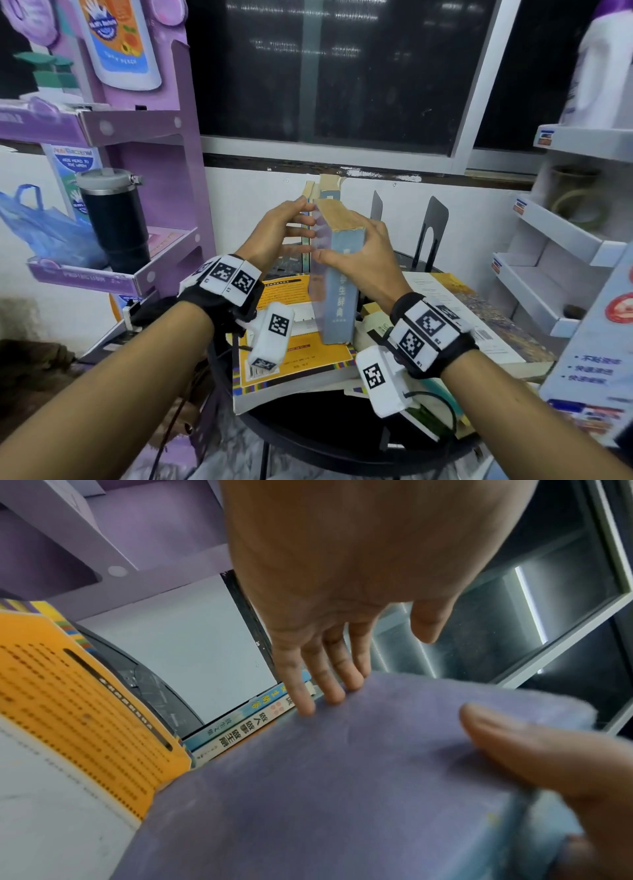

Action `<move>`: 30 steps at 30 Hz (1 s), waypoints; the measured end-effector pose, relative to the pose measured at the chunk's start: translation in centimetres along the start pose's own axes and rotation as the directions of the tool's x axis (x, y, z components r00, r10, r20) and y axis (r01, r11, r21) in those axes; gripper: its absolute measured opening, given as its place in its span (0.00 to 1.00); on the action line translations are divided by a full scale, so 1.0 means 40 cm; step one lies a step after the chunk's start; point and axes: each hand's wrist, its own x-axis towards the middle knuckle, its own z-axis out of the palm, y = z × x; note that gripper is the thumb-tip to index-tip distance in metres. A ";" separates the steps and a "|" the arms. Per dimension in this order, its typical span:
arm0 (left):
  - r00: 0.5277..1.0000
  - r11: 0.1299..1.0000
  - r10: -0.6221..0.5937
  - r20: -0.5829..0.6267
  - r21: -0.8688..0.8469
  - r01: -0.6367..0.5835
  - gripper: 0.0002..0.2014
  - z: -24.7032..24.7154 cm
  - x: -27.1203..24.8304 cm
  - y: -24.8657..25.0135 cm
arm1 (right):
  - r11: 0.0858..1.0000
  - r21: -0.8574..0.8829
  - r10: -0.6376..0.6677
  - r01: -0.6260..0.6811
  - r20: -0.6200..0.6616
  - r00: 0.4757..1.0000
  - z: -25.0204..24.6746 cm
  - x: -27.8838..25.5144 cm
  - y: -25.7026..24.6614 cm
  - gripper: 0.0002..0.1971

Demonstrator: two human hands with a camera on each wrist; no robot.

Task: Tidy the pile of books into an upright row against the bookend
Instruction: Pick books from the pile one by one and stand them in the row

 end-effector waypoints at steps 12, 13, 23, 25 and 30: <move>0.997 0.996 -0.039 0.065 0.079 0.034 0.09 0.057 0.073 0.010 | 0.994 -0.108 -0.005 -0.003 -0.078 0.997 -0.011 -0.007 -0.018 0.33; 0.998 0.996 -0.052 0.035 0.068 0.050 0.07 0.058 0.078 0.009 | 0.993 -0.118 -0.001 -0.008 -0.076 0.997 -0.011 -0.006 -0.020 0.32; 0.995 0.998 -0.069 -0.067 0.006 0.070 0.08 0.067 0.092 0.003 | 0.965 -0.246 0.063 -0.085 -0.095 0.993 -0.006 -0.008 -0.057 0.29; 0.995 0.999 -0.054 -0.079 -0.008 0.053 0.08 0.065 0.093 0.003 | 0.959 -0.273 0.054 -0.078 -0.096 0.994 -0.014 -0.004 -0.064 0.26; 0.993 1.000 -0.028 -0.117 -0.011 0.027 0.05 0.074 0.098 0.000 | 0.948 -0.305 0.070 -0.089 -0.074 0.995 -0.018 0.002 -0.077 0.25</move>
